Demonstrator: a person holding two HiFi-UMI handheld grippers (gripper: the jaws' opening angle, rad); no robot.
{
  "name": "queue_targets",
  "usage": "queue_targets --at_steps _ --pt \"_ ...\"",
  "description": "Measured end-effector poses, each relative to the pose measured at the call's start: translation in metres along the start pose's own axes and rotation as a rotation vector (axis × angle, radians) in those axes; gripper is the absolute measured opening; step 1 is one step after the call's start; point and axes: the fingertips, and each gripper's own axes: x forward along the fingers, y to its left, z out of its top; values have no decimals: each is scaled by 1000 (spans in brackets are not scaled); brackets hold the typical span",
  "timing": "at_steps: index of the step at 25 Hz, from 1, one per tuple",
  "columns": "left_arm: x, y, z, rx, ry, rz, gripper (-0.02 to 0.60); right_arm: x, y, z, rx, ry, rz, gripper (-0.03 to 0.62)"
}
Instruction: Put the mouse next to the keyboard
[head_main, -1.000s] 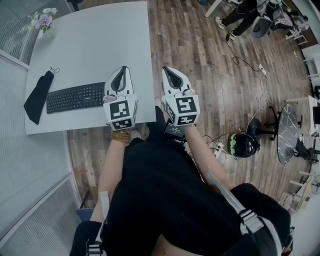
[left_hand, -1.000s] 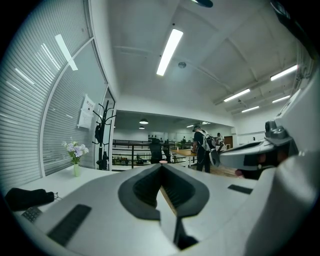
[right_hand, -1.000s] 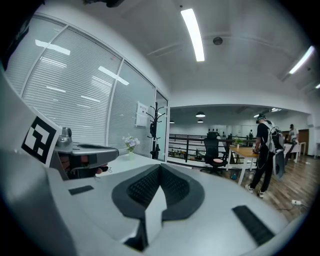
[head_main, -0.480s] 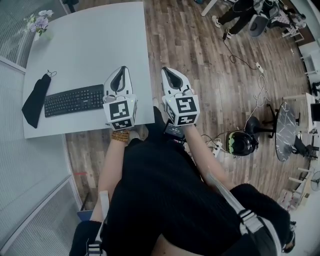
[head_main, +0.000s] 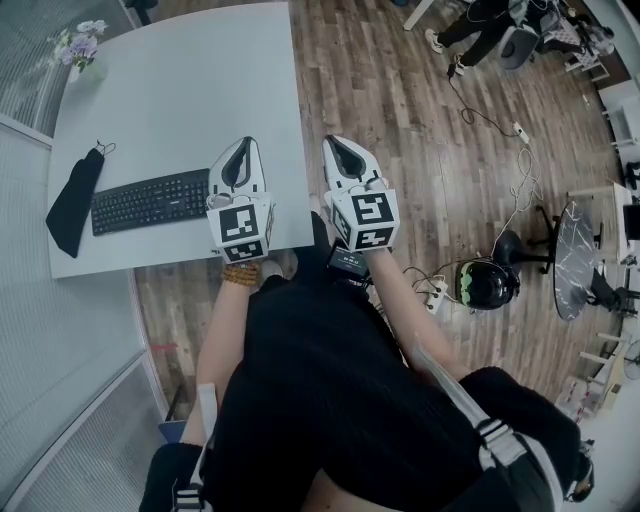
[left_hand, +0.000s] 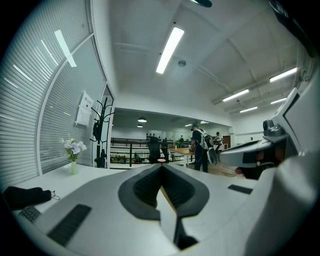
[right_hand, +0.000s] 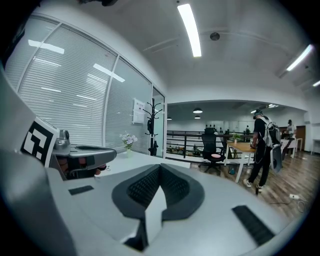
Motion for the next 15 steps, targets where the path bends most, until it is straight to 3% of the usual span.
queue_targets --at_steps 15 --pt "-2 12 -12 -4 24 -19 11 9 16 -1 -33 23 5 -3"
